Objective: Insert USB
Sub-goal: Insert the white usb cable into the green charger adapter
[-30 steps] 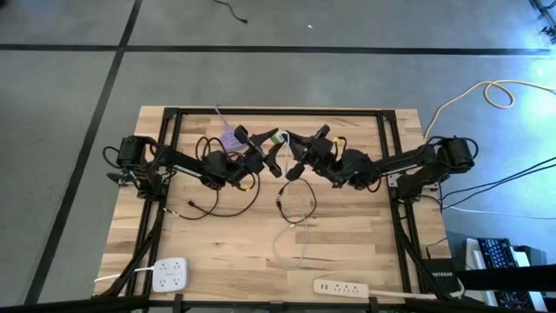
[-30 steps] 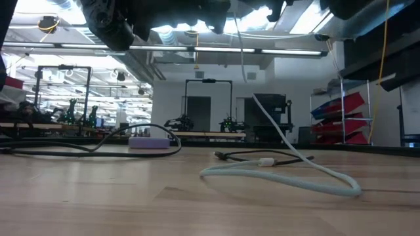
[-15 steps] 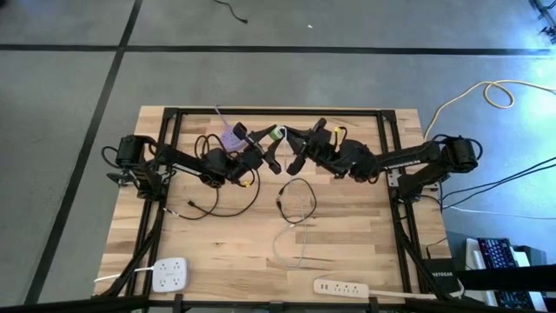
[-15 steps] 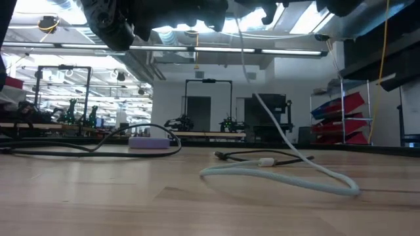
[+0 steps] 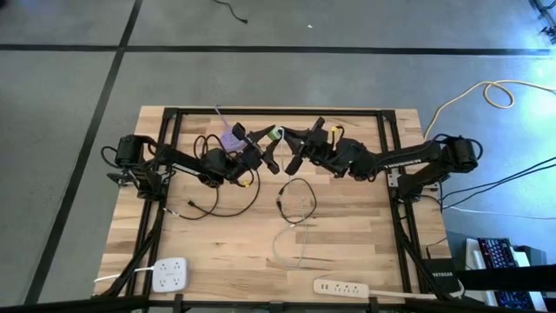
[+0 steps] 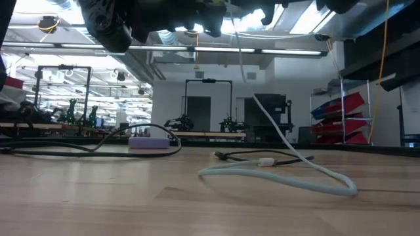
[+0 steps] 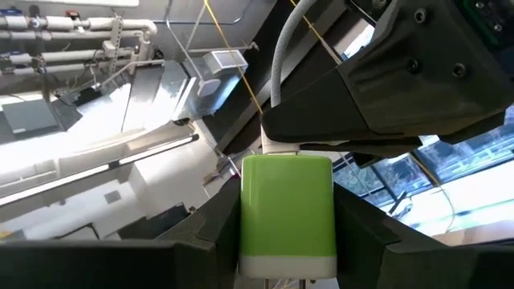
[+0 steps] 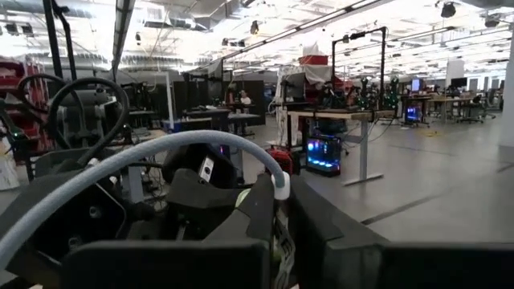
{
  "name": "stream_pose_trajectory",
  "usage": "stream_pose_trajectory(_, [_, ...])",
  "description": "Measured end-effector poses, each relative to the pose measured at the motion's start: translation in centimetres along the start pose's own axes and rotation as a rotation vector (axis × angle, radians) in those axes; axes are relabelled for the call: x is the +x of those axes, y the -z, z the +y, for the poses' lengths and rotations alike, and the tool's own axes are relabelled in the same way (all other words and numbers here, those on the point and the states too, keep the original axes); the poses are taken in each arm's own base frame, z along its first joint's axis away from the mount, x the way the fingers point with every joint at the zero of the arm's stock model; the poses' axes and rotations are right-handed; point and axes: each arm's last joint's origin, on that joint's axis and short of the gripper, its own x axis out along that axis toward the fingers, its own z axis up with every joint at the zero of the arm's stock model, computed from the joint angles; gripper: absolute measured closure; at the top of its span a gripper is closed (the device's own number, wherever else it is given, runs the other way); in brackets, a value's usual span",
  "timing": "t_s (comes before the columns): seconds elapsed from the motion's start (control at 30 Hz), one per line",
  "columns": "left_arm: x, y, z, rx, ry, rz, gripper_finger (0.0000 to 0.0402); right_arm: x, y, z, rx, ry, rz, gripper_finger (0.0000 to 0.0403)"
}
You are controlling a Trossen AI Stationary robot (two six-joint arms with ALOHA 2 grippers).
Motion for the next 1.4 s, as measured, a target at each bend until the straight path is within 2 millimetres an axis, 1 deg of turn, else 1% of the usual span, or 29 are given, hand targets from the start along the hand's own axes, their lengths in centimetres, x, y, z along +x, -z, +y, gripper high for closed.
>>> stream_pose_trajectory(0.1, [0.0,0.0,0.1,-0.005,-0.001,-0.007,0.0278,0.0,-0.3,0.0,0.007,-0.010,-0.033,0.0402])
stream_pose_trajectory(0.27, [0.0,-0.1,0.1,-0.006,0.002,-0.008,0.0278,0.0,-0.6,0.0,-0.045,0.013,-0.065,0.0402])
stream_pose_trajectory(0.37, [0.0,0.0,0.0,-0.012,0.006,-0.006,0.0278,0.0,-0.6,0.0,-0.046,0.014,-0.074,0.0402])
stream_pose_trajectory(0.67, [-0.1,0.1,0.0,0.011,-0.001,0.006,0.0278,0.0,0.0,-0.1,-0.052,0.027,0.008,0.0401])
stream_pose_trajectory(0.77, [-0.1,0.1,0.0,0.009,-0.003,0.001,0.0278,0.0,0.0,-0.1,-0.053,0.027,0.010,0.0391])
stream_pose_trajectory(0.97, [-0.1,0.1,-0.1,0.016,0.013,-0.013,0.0278,0.0,0.2,-0.1,-0.048,0.054,0.020,0.0355])
stream_pose_trajectory(1.07, [-0.1,0.1,0.0,0.012,0.012,-0.019,0.0278,0.0,-0.1,-0.1,-0.038,0.059,0.003,0.0341])
stream_pose_trajectory(1.27, [0.0,0.0,0.0,0.008,0.012,-0.029,0.0278,-0.5,-0.9,-0.3,-0.036,0.028,0.000,0.0336])
stream_pose_trajectory(1.4, [0.0,0.0,0.0,0.009,0.010,-0.026,0.0278,-0.7,-1.1,-0.4,-0.069,0.014,0.016,0.0333])
